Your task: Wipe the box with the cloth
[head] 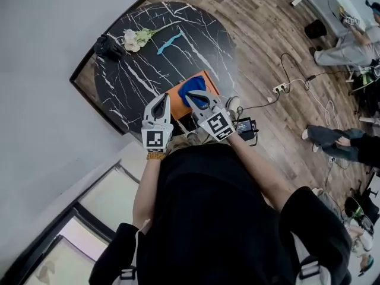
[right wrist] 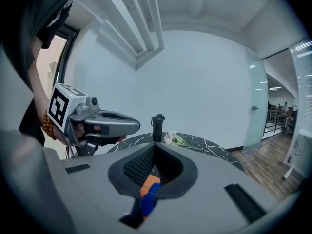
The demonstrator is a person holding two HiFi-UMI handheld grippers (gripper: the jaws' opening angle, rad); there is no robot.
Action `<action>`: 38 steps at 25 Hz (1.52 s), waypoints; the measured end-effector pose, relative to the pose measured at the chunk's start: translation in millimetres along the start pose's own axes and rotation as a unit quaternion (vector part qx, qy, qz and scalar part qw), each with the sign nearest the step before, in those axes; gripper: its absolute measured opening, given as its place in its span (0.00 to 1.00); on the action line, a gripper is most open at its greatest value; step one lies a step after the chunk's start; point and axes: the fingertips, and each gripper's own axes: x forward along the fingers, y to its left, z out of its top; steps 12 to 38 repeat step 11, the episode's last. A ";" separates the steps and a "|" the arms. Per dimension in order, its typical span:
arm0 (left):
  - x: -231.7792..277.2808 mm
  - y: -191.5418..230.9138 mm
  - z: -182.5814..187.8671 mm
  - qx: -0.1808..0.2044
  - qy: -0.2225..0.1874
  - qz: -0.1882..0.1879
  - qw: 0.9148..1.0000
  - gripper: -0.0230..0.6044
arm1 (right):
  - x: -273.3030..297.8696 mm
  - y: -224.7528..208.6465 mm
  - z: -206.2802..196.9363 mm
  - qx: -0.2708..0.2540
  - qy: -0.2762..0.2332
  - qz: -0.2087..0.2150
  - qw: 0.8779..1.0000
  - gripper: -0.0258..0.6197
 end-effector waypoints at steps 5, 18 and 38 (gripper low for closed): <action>-0.4 -5.4 -2.9 0.019 0.006 -0.002 1.000 0.04 | 5.4 0.7 -1.5 0.001 0.004 0.001 1.000 0.04; -1.1 -1.0 -3.3 0.017 0.007 0.004 1.000 0.04 | 12.4 0.1 -1.5 0.013 0.005 0.000 1.000 0.04; -1.1 -1.0 -3.3 0.017 0.007 0.004 1.000 0.04 | 12.4 0.1 -1.5 0.013 0.005 0.000 1.000 0.04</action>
